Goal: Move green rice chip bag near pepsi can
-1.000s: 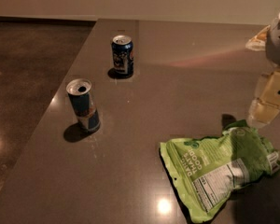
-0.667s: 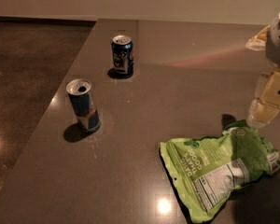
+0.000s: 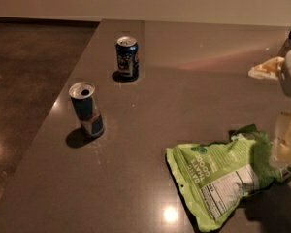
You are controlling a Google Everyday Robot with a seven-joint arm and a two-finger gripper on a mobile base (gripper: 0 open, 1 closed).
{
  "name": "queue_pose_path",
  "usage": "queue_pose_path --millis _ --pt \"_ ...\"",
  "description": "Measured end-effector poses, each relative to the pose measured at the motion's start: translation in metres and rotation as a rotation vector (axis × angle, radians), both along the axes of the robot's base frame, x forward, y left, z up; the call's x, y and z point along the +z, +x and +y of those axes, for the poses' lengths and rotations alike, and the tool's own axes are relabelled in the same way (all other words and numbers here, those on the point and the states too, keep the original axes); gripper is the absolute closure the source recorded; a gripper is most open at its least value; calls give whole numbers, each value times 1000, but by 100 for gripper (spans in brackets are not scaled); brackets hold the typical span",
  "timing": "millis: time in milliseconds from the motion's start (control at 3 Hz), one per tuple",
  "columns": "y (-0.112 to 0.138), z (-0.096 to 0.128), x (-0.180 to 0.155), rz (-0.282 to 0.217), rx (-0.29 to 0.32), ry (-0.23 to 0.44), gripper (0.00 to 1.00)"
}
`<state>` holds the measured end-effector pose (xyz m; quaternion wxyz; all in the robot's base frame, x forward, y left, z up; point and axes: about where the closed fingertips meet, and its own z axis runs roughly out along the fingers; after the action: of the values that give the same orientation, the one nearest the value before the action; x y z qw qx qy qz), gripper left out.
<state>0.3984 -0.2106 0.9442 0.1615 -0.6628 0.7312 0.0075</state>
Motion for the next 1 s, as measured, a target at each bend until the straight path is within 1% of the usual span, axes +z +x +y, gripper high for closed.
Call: queue_pose_path --millis 333,667,1000 --pt "-27 2 -28 8 126 51 0" --pt "-42 7 -47 7 199 72 0" --pt "-50 14 -65 20 252 63 0"
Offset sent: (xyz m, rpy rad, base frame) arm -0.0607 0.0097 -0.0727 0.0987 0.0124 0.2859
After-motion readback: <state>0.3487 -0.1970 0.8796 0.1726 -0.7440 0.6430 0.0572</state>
